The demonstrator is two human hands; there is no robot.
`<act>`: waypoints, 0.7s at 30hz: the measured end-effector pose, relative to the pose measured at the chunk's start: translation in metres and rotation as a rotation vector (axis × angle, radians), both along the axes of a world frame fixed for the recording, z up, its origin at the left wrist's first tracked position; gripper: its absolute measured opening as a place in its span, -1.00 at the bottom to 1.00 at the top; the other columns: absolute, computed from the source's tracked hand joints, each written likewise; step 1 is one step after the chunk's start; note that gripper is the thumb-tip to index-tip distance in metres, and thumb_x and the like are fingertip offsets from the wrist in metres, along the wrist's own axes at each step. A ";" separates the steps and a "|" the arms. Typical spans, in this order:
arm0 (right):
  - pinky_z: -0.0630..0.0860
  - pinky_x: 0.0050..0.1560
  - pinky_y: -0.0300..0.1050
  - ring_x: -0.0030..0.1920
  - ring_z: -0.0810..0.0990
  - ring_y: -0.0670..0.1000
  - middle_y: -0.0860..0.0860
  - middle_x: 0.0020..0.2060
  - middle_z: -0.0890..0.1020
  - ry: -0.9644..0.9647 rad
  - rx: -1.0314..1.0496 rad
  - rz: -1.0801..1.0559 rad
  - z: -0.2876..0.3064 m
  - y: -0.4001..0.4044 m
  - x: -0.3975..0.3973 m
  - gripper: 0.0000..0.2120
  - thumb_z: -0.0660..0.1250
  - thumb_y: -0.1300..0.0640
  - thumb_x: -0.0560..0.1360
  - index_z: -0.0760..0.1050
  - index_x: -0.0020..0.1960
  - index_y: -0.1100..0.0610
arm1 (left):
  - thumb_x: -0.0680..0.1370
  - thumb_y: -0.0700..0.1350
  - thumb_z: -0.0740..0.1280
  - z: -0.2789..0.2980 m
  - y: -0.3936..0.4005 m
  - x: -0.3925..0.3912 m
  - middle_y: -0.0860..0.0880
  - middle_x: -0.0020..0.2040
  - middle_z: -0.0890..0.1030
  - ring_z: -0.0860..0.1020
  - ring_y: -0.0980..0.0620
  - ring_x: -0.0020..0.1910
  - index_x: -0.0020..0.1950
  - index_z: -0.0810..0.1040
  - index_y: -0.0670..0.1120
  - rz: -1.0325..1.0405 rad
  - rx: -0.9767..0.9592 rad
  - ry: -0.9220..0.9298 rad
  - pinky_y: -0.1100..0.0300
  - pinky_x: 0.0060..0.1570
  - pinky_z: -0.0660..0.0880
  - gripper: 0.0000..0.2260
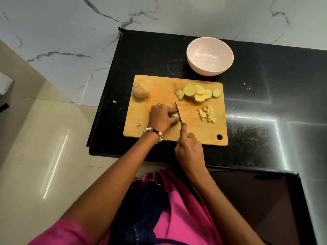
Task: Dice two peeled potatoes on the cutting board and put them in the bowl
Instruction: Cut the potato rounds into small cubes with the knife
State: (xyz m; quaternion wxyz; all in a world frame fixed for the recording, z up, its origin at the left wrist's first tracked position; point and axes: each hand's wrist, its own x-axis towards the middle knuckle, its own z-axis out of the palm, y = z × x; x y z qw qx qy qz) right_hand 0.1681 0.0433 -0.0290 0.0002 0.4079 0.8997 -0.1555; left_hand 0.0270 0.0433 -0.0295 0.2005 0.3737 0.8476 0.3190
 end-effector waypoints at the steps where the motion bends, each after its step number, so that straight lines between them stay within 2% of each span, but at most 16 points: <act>1: 0.26 -0.36 -0.05 -0.28 0.53 0.26 0.26 -0.07 0.53 0.002 0.006 0.002 0.000 -0.003 0.004 -0.37 0.20 0.32 0.48 0.09 0.51 0.30 | 0.33 -0.10 0.55 -0.001 -0.001 0.001 -0.11 -0.09 0.67 0.61 0.01 -0.14 0.10 0.65 -0.11 0.003 0.009 0.002 0.16 0.02 0.51 -0.64; 3: 0.17 -0.51 -0.13 -0.54 0.46 0.23 0.25 -0.29 0.54 -0.011 0.057 0.020 -0.002 -0.011 0.016 -0.31 0.41 0.39 0.25 0.35 0.36 0.39 | 0.33 -0.12 0.55 -0.001 -0.002 0.002 -0.11 -0.07 0.66 0.60 0.00 -0.13 0.10 0.65 -0.13 0.012 0.028 0.002 0.13 0.02 0.52 -0.64; 5: 0.11 -0.58 -0.18 -0.65 0.37 0.18 0.20 -0.40 0.50 0.023 0.075 0.011 -0.006 -0.019 0.026 -0.29 0.48 0.43 0.10 0.46 0.26 0.40 | 0.33 -0.12 0.55 0.000 -0.002 0.001 -0.12 -0.06 0.65 0.60 0.00 -0.13 0.10 0.65 -0.14 0.007 0.036 0.007 0.14 0.02 0.53 -0.64; 7: 0.13 -0.59 -0.17 -0.65 0.37 0.18 0.20 -0.39 0.50 0.057 0.061 0.002 -0.008 -0.018 0.027 -0.35 0.43 0.42 0.16 0.45 0.27 0.40 | 0.33 -0.13 0.55 -0.001 -0.003 0.000 -0.12 -0.06 0.65 0.58 0.03 -0.16 0.10 0.65 -0.14 0.003 0.046 -0.001 0.18 0.00 0.52 -0.65; 9: 0.22 -0.60 -0.12 -0.60 0.40 0.23 0.23 -0.35 0.52 0.084 0.030 -0.038 -0.006 -0.014 0.024 -0.42 0.30 0.38 0.27 0.41 0.31 0.39 | 0.32 -0.14 0.56 -0.002 -0.004 0.000 -0.10 -0.08 0.64 0.54 0.12 -0.24 0.09 0.66 -0.13 0.010 0.061 -0.029 0.28 -0.07 0.51 -0.65; 12: 0.27 -0.47 -0.03 -0.46 0.47 0.28 0.29 -0.29 0.54 0.146 0.009 -0.116 -0.007 -0.001 0.027 -0.44 0.14 0.28 0.38 0.33 0.38 0.36 | 0.31 -0.14 0.57 -0.002 -0.007 -0.001 -0.02 -0.14 0.60 0.46 0.25 -0.33 0.08 0.66 -0.12 0.029 0.083 -0.087 0.48 -0.21 0.41 -0.64; 15: 0.25 -0.32 -0.04 -0.30 0.50 0.27 0.26 -0.23 0.56 0.207 0.003 -0.195 -0.010 0.013 0.041 -0.43 0.01 0.16 0.46 0.26 0.44 0.32 | 0.31 -0.15 0.57 -0.001 -0.009 -0.002 0.03 -0.15 0.56 0.48 0.24 -0.30 0.10 0.65 -0.12 0.022 0.093 -0.129 0.42 -0.16 0.47 -0.63; 18: 0.27 -0.32 -0.09 -0.36 0.48 0.12 0.13 -0.34 0.55 0.301 -0.051 -0.276 -0.006 0.018 0.050 -0.56 0.06 0.20 0.59 0.27 0.45 0.29 | 0.31 -0.17 0.57 0.000 -0.012 -0.004 0.00 -0.10 0.60 0.50 0.23 -0.28 0.12 0.64 -0.14 0.011 0.096 -0.156 0.52 -0.20 0.45 -0.61; 21: 0.26 -0.38 -0.12 -0.47 0.39 -0.04 -0.01 -0.46 0.45 0.400 -0.087 -0.300 0.003 0.014 0.047 -0.61 0.17 0.26 0.59 0.33 0.41 0.28 | 0.31 -0.19 0.56 0.001 -0.011 -0.005 0.01 -0.12 0.59 0.48 0.26 -0.30 0.13 0.63 -0.14 0.002 0.068 -0.159 0.59 -0.23 0.41 -0.60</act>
